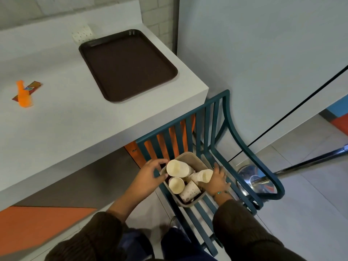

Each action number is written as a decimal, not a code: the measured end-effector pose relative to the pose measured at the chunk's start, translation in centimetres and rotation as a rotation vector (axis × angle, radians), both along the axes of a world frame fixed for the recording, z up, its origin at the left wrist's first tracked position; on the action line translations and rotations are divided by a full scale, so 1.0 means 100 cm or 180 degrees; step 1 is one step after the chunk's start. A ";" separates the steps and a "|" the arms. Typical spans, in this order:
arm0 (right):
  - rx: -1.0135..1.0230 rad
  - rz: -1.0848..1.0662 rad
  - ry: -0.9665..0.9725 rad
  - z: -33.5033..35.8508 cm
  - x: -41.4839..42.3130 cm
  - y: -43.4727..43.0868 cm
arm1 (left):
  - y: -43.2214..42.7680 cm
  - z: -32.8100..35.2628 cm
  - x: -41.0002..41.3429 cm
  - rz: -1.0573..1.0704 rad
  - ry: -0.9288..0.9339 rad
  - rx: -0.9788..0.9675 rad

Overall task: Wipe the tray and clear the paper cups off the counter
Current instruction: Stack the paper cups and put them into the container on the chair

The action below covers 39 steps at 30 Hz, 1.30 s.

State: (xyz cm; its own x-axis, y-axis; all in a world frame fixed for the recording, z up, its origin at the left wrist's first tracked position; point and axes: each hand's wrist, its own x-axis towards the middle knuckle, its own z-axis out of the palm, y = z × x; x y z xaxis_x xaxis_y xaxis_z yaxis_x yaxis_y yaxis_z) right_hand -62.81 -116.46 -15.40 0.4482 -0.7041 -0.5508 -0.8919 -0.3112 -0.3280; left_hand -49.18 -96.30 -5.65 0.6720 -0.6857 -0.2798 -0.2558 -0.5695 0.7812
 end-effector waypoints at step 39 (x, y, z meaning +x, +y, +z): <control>-0.0350 0.2063 -0.1929 0.224 0.656 0.070 | 0.156 0.145 0.463 0.1949 -0.0363 -0.1211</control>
State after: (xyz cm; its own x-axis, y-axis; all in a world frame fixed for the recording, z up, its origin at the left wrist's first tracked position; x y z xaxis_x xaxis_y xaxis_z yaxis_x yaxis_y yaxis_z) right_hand 2.76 -109.45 6.96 0.9686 -0.2461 -0.0343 -0.2130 -0.7514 -0.6246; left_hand -2.88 -80.75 8.83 0.9770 -0.2134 -0.0024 -0.0700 -0.3311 0.9410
